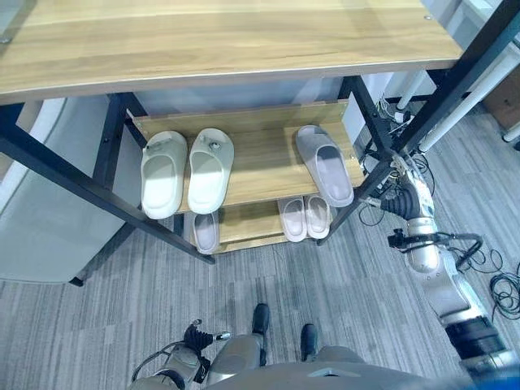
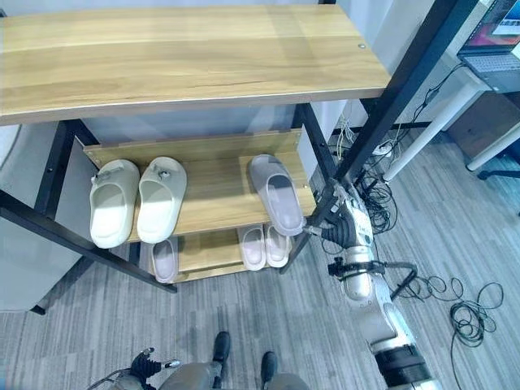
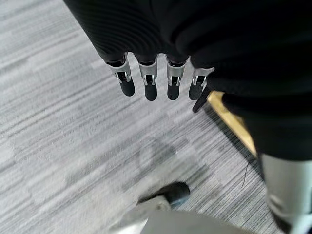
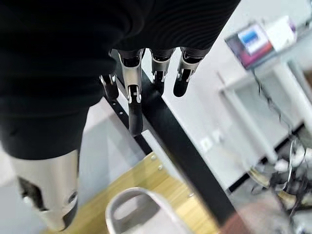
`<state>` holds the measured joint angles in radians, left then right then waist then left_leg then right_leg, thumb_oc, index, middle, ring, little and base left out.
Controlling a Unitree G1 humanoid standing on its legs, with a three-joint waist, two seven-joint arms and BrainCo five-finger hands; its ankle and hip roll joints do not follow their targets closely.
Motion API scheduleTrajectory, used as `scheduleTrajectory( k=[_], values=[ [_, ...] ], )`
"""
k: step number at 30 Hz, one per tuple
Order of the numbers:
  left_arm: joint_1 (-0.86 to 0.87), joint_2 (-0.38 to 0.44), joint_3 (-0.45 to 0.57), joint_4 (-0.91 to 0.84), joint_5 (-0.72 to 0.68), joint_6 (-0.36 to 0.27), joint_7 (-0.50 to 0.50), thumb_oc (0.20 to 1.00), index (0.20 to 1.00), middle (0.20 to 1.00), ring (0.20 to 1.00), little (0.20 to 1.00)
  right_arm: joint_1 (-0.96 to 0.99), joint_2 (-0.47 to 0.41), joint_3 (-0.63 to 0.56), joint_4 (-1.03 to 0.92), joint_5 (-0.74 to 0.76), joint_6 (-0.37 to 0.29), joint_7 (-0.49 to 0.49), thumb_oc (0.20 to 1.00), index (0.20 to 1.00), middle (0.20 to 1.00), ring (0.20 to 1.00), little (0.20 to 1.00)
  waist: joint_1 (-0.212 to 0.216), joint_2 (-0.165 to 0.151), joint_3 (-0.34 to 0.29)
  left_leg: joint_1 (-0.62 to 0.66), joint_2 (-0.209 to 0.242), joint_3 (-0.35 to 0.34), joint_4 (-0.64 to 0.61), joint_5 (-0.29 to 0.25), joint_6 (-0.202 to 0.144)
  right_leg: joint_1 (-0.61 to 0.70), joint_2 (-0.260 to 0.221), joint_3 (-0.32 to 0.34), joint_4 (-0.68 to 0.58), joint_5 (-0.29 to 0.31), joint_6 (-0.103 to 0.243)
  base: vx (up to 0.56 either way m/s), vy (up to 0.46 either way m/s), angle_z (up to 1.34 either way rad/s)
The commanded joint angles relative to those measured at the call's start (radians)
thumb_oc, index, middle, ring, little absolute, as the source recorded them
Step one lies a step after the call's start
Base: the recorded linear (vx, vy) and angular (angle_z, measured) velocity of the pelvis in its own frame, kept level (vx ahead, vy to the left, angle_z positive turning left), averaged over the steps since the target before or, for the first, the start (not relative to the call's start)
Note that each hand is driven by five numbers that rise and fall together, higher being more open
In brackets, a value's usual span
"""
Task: Arrange the slippers neatly on the shoe rack.
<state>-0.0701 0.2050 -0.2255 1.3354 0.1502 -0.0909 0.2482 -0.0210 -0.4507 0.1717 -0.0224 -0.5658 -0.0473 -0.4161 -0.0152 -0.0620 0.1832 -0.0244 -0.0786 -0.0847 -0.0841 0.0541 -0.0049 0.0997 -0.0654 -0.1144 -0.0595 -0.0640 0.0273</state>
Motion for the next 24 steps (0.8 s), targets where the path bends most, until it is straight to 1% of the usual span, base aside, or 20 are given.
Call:
scheduleTrajectory(
  k=[1, 5, 11, 13, 14, 16, 17, 19, 22, 23, 24],
  values=[
    [0.016, -0.069, -0.040, 0.029, 0.044, -0.009, 0.011, 1.000, 1.000, 1.000, 1.000, 1.000, -0.002, -0.003, 0.109, -0.146, -0.081, -0.066, -0.042, 1.000, 1.000, 1.000, 1.000, 1.000, 0.021, -0.046, -0.079, -0.046, 0.069, 0.056, 0.169, -0.166, 0.012, -0.086, -0.157, 0.046, 0.095, 0.051, 0.146, 0.00, 0.065, -0.19],
    [0.015, -0.072, -0.032, 0.032, 0.040, -0.011, 0.012, 1.000, 1.000, 1.000, 1.000, 1.000, 0.023, -0.008, 0.163, -0.188, -0.079, -0.090, -0.001, 1.000, 1.000, 1.000, 1.000, 1.000, 0.007, -0.043, -0.097, -0.027, 0.062, 0.069, 0.154, -0.163, 0.019, -0.086, -0.166, 0.061, 0.091, 0.064, 0.152, 0.00, 0.050, -0.06],
    [0.014, -0.073, -0.033, 0.031, 0.036, -0.015, 0.011, 1.000, 1.000, 1.000, 1.000, 1.000, -0.015, 0.013, 0.248, -0.180, -0.070, -0.105, 0.054, 1.000, 1.000, 1.000, 1.000, 1.000, 0.009, -0.042, -0.102, -0.013, 0.052, 0.073, 0.137, -0.164, 0.026, -0.082, -0.176, 0.063, 0.091, 0.071, 0.158, -0.01, 0.037, 0.01],
    [0.020, -0.073, -0.033, 0.041, 0.037, -0.012, 0.006, 1.000, 1.000, 1.000, 1.000, 1.000, -0.046, 0.033, 0.282, -0.119, -0.031, -0.103, 0.075, 1.000, 1.000, 1.000, 1.000, 1.000, 0.017, -0.042, -0.106, -0.003, 0.048, 0.069, 0.127, -0.171, 0.029, -0.077, -0.181, 0.058, 0.094, 0.069, 0.160, 0.03, 0.040, 0.01],
    [0.020, -0.072, -0.033, 0.043, 0.038, -0.013, 0.006, 1.000, 1.000, 1.000, 1.000, 1.000, -0.058, 0.039, 0.287, -0.100, -0.028, -0.103, 0.072, 1.000, 1.000, 1.000, 1.000, 1.000, 0.017, -0.043, -0.106, -0.007, 0.046, 0.069, 0.126, -0.163, 0.030, -0.082, -0.183, 0.059, 0.094, 0.075, 0.160, 0.06, 0.029, 0.03],
    [0.023, -0.070, -0.035, 0.045, 0.039, -0.012, 0.002, 1.000, 1.000, 1.000, 1.000, 1.000, -0.089, 0.043, 0.289, -0.065, -0.023, -0.097, 0.063, 1.000, 1.000, 1.000, 1.000, 1.000, 0.024, -0.042, -0.107, 0.001, 0.045, 0.066, 0.122, -0.171, 0.031, -0.074, -0.184, 0.054, 0.093, 0.071, 0.162, 0.05, 0.017, 0.07],
    [0.026, -0.067, -0.041, 0.045, 0.043, -0.014, -0.002, 1.000, 1.000, 1.000, 1.000, 1.000, -0.132, 0.048, 0.286, -0.010, -0.010, -0.089, 0.053, 1.000, 1.000, 1.000, 1.000, 1.000, 0.032, -0.042, -0.109, 0.004, 0.044, 0.063, 0.118, -0.171, 0.032, -0.071, -0.186, 0.049, 0.089, 0.072, 0.162, 0.04, 0.010, 0.11],
    [0.038, -0.058, -0.060, 0.037, 0.051, -0.016, -0.010, 1.000, 1.000, 1.000, 1.000, 1.000, -0.241, 0.056, 0.265, 0.167, 0.016, -0.057, 0.013, 1.000, 1.000, 1.000, 1.000, 1.000, 0.061, -0.041, -0.113, 0.002, 0.040, 0.055, 0.111, -0.168, 0.032, -0.068, -0.190, 0.036, 0.076, 0.077, 0.164, 0.07, 0.007, 0.06],
    [0.043, -0.050, -0.076, 0.029, 0.049, -0.024, -0.011, 1.000, 1.000, 1.000, 1.000, 1.000, -0.306, 0.056, 0.235, 0.272, 0.036, -0.038, -0.025, 1.000, 1.000, 1.000, 1.000, 1.000, 0.083, -0.040, -0.113, -0.004, 0.035, 0.047, 0.109, -0.167, 0.032, -0.065, -0.193, 0.024, 0.065, 0.082, 0.167, 0.05, 0.000, 0.24],
    [0.047, -0.042, -0.094, 0.027, 0.047, -0.029, -0.013, 1.000, 1.000, 1.000, 1.000, 1.000, -0.367, 0.062, 0.212, 0.379, 0.083, -0.028, -0.051, 1.000, 1.000, 1.000, 1.000, 1.000, 0.106, -0.039, -0.112, -0.014, 0.030, 0.037, 0.109, -0.165, 0.031, -0.063, -0.195, 0.010, 0.056, 0.087, 0.169, 0.04, -0.005, 0.39],
    [0.048, -0.041, -0.102, 0.026, 0.045, -0.032, -0.016, 1.000, 1.000, 1.000, 1.000, 1.000, -0.387, 0.066, 0.207, 0.429, 0.113, -0.023, -0.053, 1.000, 1.000, 1.000, 1.000, 1.000, 0.114, -0.039, -0.112, -0.019, 0.029, 0.033, 0.111, -0.164, 0.031, -0.064, -0.196, 0.006, 0.054, 0.088, 0.170, 0.03, -0.006, 0.26]
  ],
)
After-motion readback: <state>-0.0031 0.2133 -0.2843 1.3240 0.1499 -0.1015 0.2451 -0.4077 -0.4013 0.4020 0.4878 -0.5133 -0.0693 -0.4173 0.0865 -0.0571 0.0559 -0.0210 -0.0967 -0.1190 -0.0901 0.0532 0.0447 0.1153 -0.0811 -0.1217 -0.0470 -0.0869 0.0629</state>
